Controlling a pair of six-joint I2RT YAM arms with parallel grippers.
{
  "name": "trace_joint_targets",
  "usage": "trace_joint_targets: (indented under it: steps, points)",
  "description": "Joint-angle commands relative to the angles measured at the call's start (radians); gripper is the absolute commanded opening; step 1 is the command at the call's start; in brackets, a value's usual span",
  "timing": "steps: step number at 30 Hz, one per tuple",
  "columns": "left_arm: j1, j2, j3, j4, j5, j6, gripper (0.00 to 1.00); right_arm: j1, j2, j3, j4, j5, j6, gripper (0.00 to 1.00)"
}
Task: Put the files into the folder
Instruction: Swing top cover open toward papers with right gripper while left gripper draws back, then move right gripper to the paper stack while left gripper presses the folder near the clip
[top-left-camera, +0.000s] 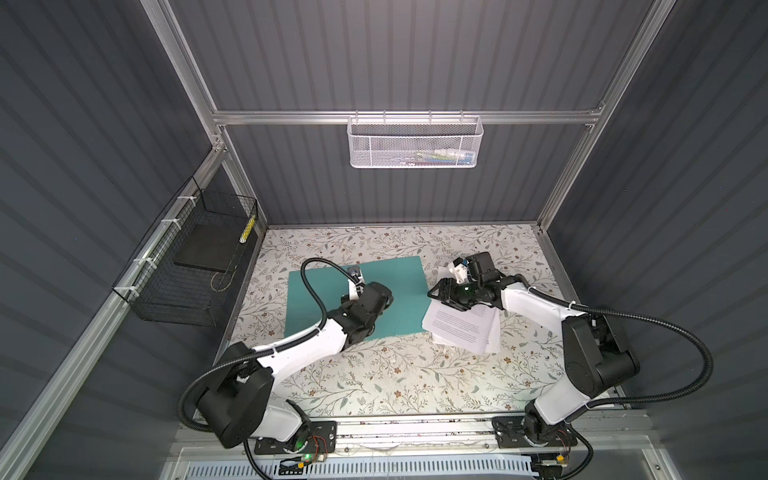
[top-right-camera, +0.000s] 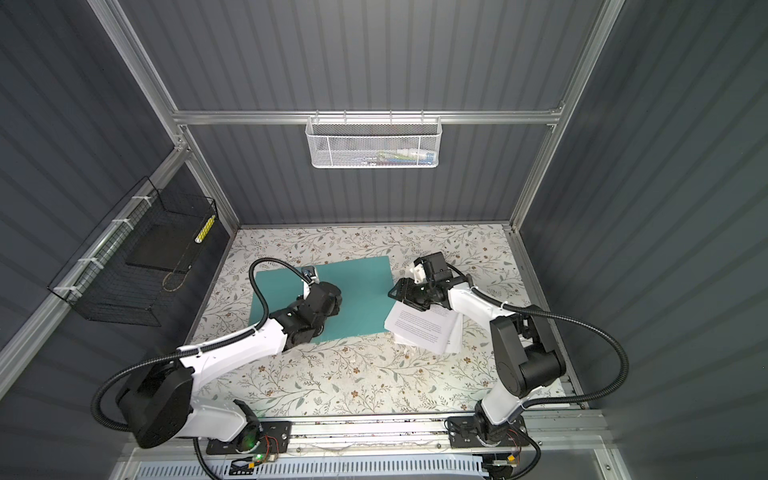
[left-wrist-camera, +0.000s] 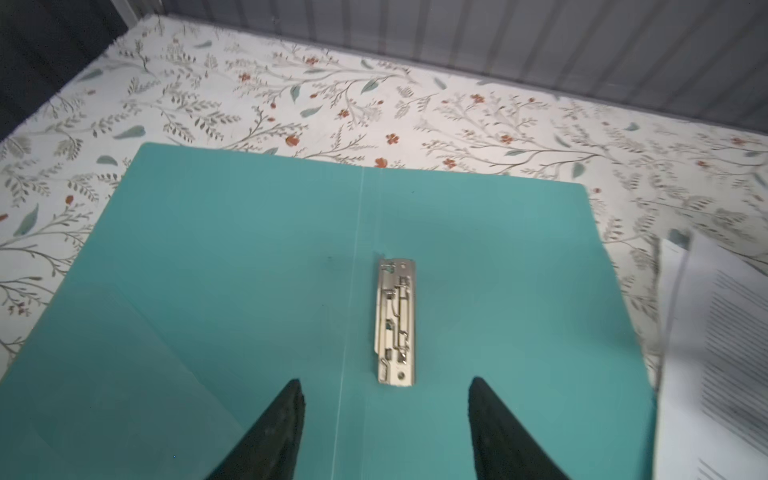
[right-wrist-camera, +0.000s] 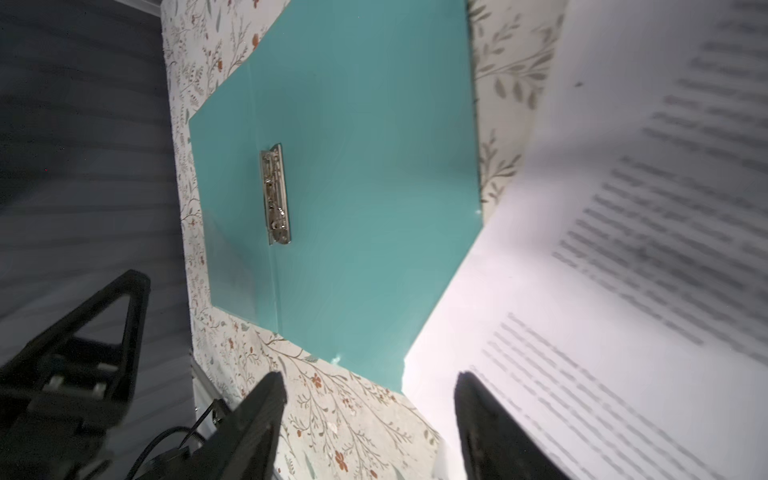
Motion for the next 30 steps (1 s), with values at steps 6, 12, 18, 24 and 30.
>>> trace_joint_targets:
  steps: [6, 12, 18, 24, 30]
  points:
    - [0.133, 0.180, 0.093, 0.114, 0.235, -0.002, 0.67, -0.050, -0.077, -0.061, -0.066, 0.043, -0.051, 0.69]
    - [0.168, 0.315, 0.159, 0.147, 0.283, 0.015, 0.67, -0.078, -0.106, -0.095, -0.058, 0.042, -0.029, 0.69]
    - [0.182, 0.398, 0.194, 0.176, 0.335, 0.020, 0.65, -0.193, -0.266, -0.243, 0.018, 0.129, 0.062, 0.68]
    - [0.181, 0.431, 0.194, 0.206, 0.375, 0.018, 0.63, -0.290, -0.404, -0.322, -0.002, 0.158, 0.079, 0.68]
    - [0.179, 0.428, 0.161, 0.259, 0.422, 0.032, 0.60, -0.355, -0.456, -0.355, -0.072, 0.229, 0.047, 0.68]
